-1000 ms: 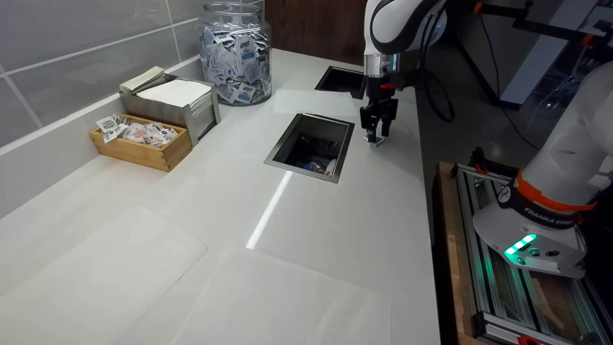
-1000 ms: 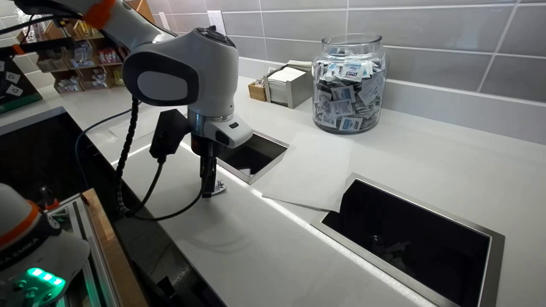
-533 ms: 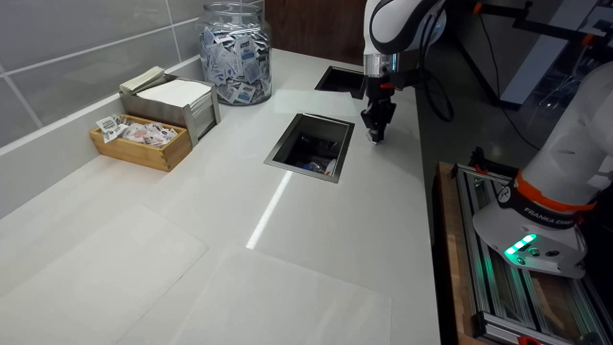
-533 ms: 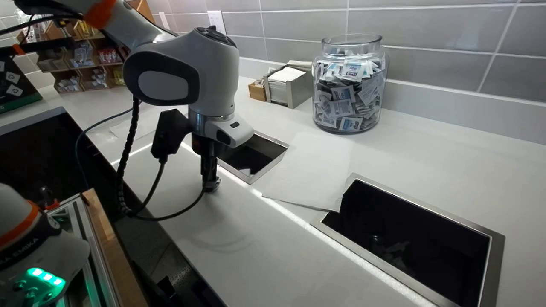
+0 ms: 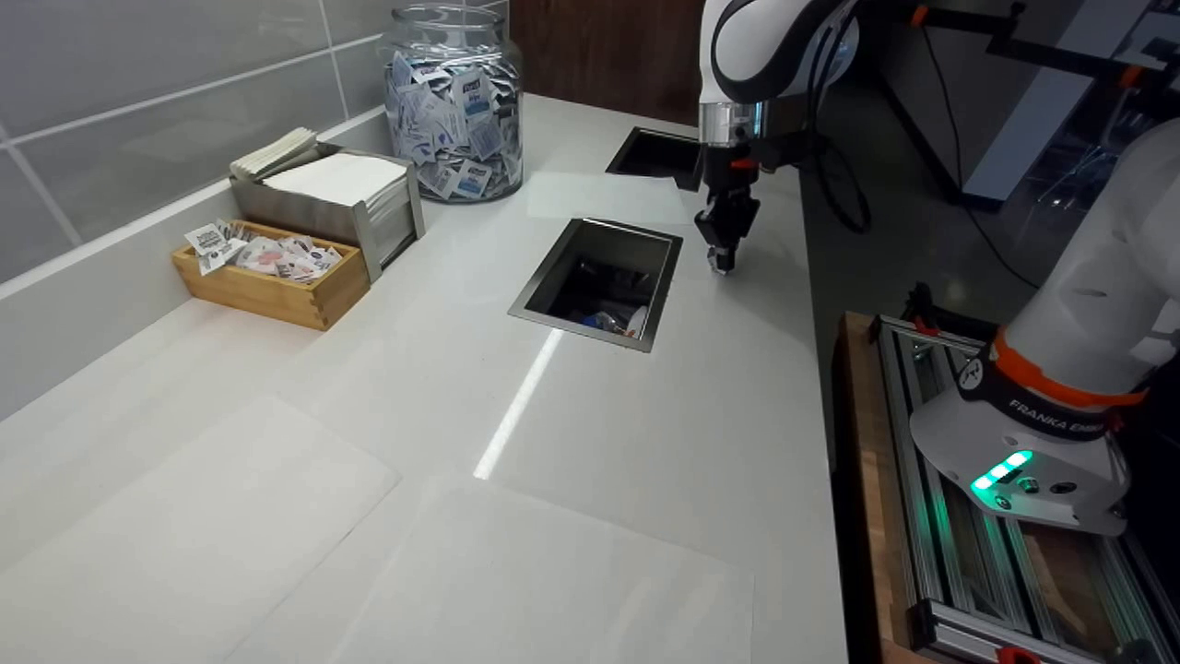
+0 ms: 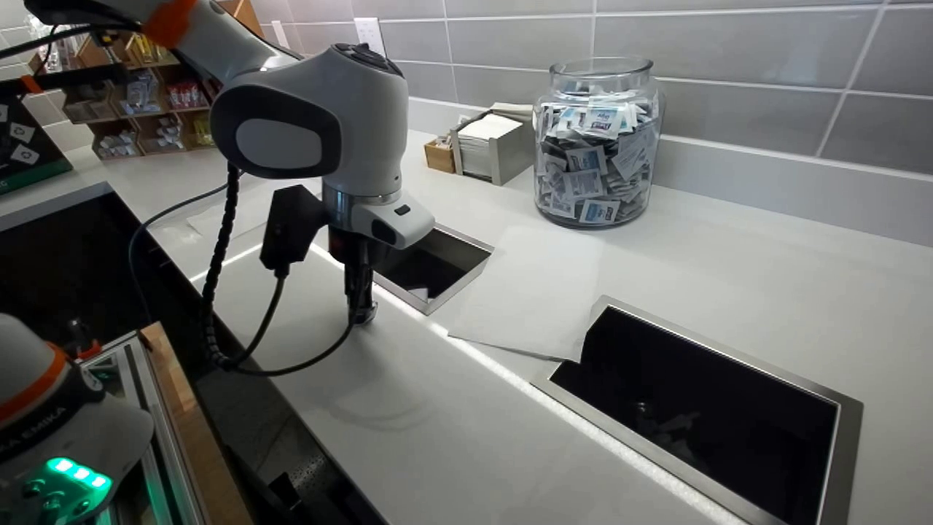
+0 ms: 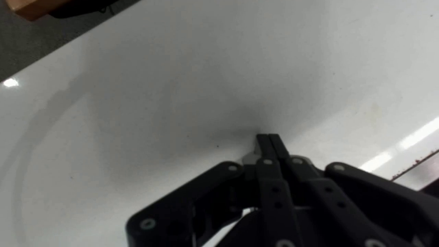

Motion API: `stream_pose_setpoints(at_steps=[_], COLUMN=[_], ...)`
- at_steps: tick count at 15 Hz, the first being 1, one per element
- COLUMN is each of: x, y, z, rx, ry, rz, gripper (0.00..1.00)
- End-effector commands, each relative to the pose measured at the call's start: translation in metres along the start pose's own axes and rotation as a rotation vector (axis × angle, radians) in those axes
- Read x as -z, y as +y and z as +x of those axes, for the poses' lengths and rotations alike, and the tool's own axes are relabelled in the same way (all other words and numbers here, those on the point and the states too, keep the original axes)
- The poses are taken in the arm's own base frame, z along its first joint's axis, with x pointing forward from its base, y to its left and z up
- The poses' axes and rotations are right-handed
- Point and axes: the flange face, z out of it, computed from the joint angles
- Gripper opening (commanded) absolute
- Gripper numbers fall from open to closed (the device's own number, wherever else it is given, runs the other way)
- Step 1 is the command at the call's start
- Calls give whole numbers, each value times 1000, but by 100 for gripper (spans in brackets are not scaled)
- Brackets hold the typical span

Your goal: Move the piece of tissue forward, pick up the white sachet and then throw it in the opening on the left

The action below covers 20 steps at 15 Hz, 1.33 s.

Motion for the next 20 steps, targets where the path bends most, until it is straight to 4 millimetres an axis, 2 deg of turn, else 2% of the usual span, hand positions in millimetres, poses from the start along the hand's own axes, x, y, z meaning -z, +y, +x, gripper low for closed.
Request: stream_pose_setpoints(at_steps=[1,6,11,13,14,19,20], x=[23,65,84,86,88,90,90], y=[-16,-58,-88,-94,-97,-103,-103], z=[-13,-11,0,3,4,5,5], rx=[38,147,212,225,232,248,250], ry=[93,264,360,374,378,382,382], rz=[-15,-18,-20,-20,-20,-24,-24], gripper=[0,0,2,10,18,24,37])
